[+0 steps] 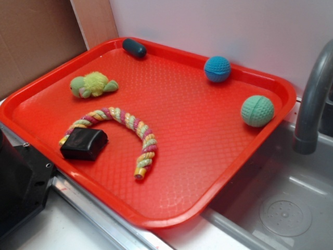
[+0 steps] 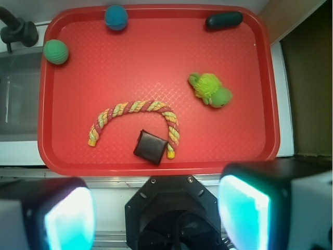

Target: Grab the green ball.

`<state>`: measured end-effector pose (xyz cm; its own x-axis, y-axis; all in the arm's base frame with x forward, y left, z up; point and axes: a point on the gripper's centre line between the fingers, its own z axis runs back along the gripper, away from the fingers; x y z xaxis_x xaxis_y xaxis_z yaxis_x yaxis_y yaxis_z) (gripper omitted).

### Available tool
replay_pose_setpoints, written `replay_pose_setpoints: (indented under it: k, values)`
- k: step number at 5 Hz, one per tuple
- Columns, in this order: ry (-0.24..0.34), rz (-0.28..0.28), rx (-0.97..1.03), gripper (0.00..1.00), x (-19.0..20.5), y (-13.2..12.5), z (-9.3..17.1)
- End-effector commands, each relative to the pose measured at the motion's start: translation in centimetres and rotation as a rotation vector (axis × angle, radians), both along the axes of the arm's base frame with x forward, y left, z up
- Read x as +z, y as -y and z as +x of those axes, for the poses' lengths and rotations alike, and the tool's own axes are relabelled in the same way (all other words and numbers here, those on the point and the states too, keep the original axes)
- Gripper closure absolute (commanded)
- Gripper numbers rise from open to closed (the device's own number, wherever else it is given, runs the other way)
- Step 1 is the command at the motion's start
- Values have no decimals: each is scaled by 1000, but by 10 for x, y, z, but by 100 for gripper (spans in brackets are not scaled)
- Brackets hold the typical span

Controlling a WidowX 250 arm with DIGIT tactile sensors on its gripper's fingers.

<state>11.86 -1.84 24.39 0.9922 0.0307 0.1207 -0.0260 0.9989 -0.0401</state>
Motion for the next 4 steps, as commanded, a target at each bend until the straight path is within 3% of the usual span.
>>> replay_pose_setpoints:
  k: [1,2,3,4]
  values:
    - [0,0,0,0,0,0,0]
    - [-23,9,-224,0,-31,16,44]
    - [14,57,-423,0,-63,40,92]
    - [54,55,-630,0,-95,69,129]
